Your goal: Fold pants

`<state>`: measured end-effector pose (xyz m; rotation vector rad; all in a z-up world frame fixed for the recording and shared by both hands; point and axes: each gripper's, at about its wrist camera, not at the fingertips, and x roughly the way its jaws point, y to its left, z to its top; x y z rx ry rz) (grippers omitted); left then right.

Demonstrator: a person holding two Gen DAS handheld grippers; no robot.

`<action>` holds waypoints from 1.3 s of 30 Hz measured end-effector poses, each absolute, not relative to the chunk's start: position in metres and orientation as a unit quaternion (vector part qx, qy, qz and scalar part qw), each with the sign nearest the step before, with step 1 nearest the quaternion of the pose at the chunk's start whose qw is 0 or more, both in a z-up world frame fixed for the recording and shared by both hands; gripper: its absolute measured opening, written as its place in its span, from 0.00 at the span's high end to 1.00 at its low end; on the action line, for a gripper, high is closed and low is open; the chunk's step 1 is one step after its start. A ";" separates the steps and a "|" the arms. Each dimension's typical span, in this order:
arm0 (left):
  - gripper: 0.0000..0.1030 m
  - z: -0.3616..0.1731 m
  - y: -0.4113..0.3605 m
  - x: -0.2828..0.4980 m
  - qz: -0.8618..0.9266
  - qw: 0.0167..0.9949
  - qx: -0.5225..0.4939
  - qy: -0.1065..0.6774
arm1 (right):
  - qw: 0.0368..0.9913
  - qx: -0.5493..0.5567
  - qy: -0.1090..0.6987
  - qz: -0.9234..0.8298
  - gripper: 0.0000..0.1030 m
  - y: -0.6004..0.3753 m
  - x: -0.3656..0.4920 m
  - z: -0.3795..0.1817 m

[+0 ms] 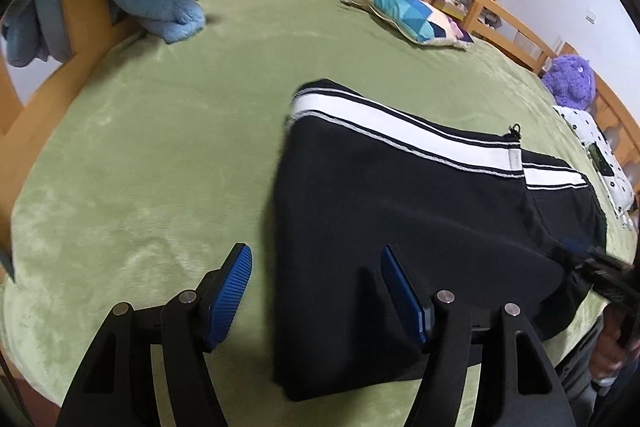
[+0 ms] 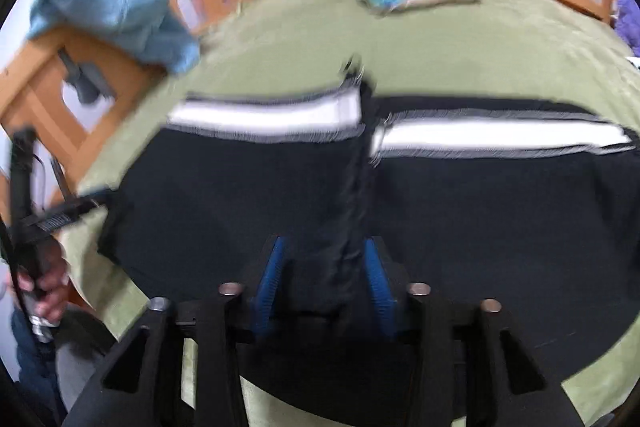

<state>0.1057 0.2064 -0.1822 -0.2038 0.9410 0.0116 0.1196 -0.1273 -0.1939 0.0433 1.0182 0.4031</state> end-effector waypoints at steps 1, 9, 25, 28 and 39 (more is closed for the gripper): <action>0.37 -0.181 0.210 0.103 0.008 0.888 -0.100 0.449 | 0.857 0.011 0.485 0.175 0.92 -0.123 0.117 -0.199; 0.37 -0.179 0.224 0.096 -0.002 0.890 -0.118 0.441 | 0.844 0.094 0.486 0.205 0.93 -0.154 0.093 -0.205; 0.37 -0.190 0.222 0.105 0.001 0.874 -0.133 0.467 | 0.870 0.048 0.451 0.194 0.54 -0.135 0.169 -0.190; 0.37 -0.190 0.222 0.104 0.003 0.875 -0.129 0.467 | 0.860 0.063 0.477 0.172 0.55 -0.131 0.204 -0.209; 0.37 -0.196 0.229 0.103 -0.005 0.869 -0.143 0.473 | 0.850 0.084 0.495 0.159 0.71 -0.145 0.219 -0.219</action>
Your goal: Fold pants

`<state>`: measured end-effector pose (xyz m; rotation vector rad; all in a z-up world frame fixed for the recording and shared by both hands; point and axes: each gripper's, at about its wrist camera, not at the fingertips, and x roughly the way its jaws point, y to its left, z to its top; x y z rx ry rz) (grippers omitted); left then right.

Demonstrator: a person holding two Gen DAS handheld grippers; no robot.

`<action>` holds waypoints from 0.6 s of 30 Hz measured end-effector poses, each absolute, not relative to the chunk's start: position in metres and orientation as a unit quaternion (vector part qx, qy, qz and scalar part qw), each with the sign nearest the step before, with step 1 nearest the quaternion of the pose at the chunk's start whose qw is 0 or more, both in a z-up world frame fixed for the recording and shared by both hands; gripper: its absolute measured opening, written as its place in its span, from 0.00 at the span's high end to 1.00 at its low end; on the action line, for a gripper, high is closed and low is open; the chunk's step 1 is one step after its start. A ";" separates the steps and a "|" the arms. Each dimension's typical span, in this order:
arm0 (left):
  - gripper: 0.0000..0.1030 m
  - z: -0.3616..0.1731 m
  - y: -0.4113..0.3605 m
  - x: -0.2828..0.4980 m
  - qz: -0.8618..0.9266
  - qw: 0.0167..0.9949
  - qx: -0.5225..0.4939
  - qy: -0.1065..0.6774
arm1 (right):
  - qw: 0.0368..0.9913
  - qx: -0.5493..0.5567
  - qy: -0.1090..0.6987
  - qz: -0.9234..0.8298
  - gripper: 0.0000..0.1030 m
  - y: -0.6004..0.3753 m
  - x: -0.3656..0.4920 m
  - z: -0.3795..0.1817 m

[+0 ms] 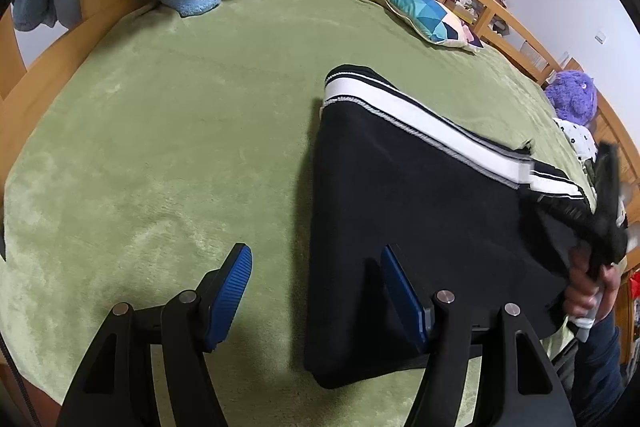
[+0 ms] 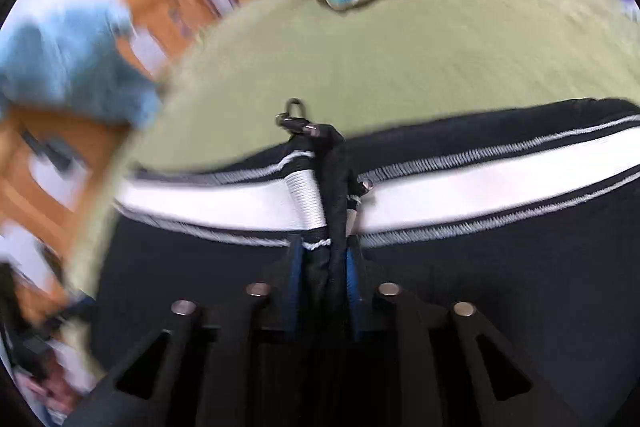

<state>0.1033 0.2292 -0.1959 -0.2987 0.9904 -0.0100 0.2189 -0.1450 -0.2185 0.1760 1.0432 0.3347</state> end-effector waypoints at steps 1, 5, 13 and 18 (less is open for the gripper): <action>0.37 -0.198 0.229 0.103 -0.009 0.867 -0.146 0.477 | 0.846 0.061 0.505 0.160 0.71 -0.142 0.216 -0.222; 0.37 -0.204 0.222 0.095 -0.035 0.860 -0.157 0.485 | 0.853 0.078 0.485 0.176 0.62 -0.154 0.184 -0.205; 0.37 -0.236 0.212 0.099 -0.035 0.820 -0.247 0.515 | 0.851 0.025 0.478 0.216 0.52 -0.157 0.119 -0.210; 0.45 -0.228 0.192 0.108 0.006 0.833 -0.217 0.509 | 0.852 0.076 0.477 0.203 0.48 -0.163 0.114 -0.228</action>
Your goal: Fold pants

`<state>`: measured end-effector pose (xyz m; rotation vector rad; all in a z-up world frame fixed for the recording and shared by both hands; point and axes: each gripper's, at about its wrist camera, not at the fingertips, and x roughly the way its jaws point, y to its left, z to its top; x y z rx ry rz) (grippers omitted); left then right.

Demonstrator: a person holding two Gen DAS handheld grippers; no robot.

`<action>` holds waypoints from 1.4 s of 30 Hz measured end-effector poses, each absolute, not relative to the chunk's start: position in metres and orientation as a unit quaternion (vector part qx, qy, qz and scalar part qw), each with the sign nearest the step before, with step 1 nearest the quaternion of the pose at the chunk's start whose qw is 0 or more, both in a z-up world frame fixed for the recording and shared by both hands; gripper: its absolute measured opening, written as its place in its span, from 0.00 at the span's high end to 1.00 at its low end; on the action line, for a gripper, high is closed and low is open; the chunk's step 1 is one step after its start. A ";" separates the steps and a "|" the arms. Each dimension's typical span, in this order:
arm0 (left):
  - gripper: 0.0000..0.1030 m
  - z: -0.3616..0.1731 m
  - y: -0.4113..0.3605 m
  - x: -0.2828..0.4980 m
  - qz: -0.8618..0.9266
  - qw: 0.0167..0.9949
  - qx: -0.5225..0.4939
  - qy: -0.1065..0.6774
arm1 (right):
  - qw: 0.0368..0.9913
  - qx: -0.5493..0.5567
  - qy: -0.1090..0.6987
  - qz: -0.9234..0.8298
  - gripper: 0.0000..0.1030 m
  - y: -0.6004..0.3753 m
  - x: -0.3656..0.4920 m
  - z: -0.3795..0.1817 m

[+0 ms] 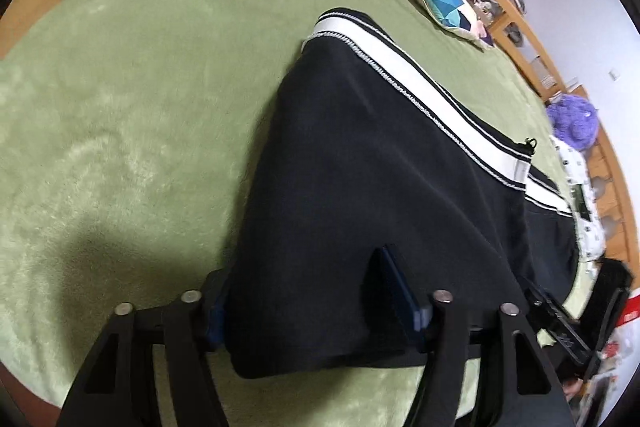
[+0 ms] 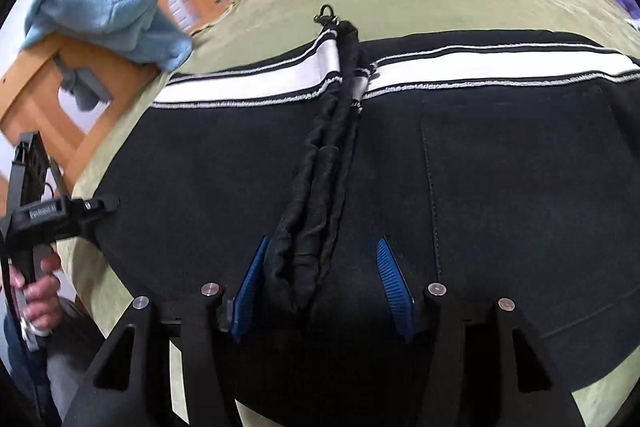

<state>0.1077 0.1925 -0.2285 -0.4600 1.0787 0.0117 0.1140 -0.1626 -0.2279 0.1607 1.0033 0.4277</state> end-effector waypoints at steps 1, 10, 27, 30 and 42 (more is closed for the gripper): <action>0.56 -0.223 0.187 0.108 0.016 0.840 -0.200 0.504 | 0.851 0.075 0.478 0.204 0.48 -0.162 0.113 -0.225; 0.82 -0.129 0.125 0.105 0.045 0.896 -0.061 0.437 | 0.890 0.047 0.416 0.184 0.46 -0.229 0.115 -0.157; 0.82 -0.014 -0.226 0.145 -0.161 0.899 0.153 0.377 | 0.898 0.217 0.379 0.057 0.45 -0.471 0.102 -0.178; 0.77 -0.030 -0.253 0.150 -0.214 0.889 0.096 0.394 | 0.891 0.229 0.388 0.064 0.45 -0.483 0.092 -0.188; 0.73 -0.081 -0.216 0.147 -0.207 0.876 0.053 0.431 | 0.877 0.255 0.371 0.169 0.43 -0.469 0.096 -0.185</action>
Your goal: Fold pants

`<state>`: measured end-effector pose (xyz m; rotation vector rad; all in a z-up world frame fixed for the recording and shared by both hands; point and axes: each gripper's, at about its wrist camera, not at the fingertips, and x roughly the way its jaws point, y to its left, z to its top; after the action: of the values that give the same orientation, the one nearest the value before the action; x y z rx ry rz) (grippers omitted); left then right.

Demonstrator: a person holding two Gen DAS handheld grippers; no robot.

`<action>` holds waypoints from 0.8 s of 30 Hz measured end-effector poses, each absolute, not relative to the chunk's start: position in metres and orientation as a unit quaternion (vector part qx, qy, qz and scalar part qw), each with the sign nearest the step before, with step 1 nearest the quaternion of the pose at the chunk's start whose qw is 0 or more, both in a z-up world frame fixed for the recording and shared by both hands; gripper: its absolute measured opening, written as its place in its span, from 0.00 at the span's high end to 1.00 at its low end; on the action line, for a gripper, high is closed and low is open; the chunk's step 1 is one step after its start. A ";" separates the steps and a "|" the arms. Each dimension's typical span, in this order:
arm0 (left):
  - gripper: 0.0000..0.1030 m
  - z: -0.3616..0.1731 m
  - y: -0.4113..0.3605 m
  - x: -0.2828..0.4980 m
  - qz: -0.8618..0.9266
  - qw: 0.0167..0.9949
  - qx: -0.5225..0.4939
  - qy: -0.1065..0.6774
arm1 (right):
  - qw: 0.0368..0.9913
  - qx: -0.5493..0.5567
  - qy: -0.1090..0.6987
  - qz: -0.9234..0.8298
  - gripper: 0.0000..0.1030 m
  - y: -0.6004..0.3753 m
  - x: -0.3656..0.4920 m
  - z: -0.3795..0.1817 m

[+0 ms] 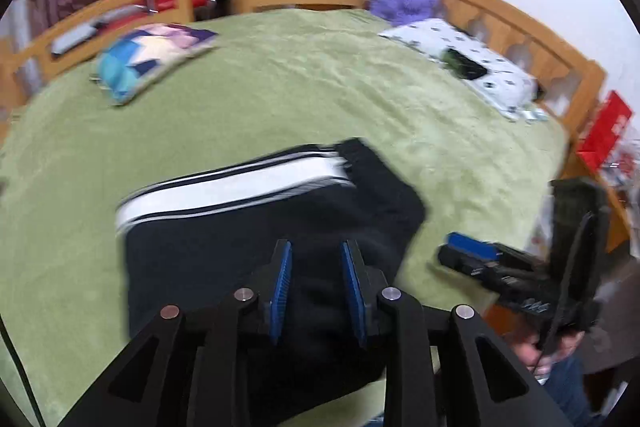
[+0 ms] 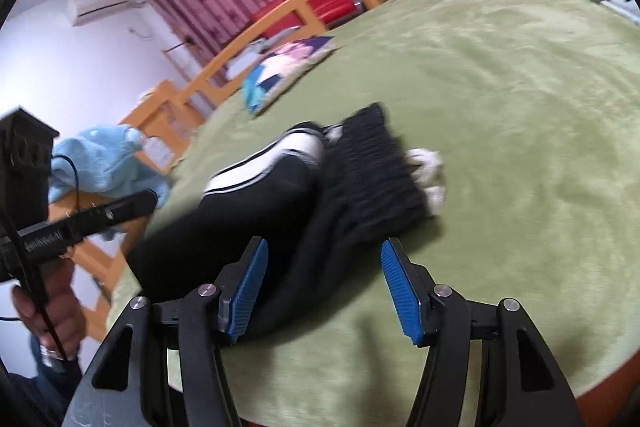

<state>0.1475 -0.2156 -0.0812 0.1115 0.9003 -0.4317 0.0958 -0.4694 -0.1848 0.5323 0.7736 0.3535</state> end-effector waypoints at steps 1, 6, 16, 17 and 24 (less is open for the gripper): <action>0.67 -0.081 -0.206 0.145 -0.195 0.880 0.055 0.429 | 0.874 0.258 0.370 0.180 0.43 -0.465 0.097 -0.184; 0.58 -0.085 -0.163 0.140 -0.171 0.884 0.037 0.433 | 0.871 0.235 0.393 0.178 0.37 -0.437 0.110 -0.187; 0.58 -0.113 -0.101 0.119 -0.154 0.877 0.033 0.454 | 0.844 0.134 0.491 0.169 0.79 -0.368 0.117 -0.210; 0.58 -0.117 -0.095 0.116 -0.154 0.876 0.032 0.456 | 0.851 0.137 0.477 0.171 0.80 -0.370 0.114 -0.202; 0.58 -0.122 -0.065 0.115 -0.146 0.874 0.018 0.464 | 0.891 0.119 0.404 0.170 0.84 -0.390 0.131 -0.118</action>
<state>0.1151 -0.0646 -0.1220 0.0385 0.9689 -0.3054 0.1312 -0.3899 -0.1184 0.2473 0.8386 0.3530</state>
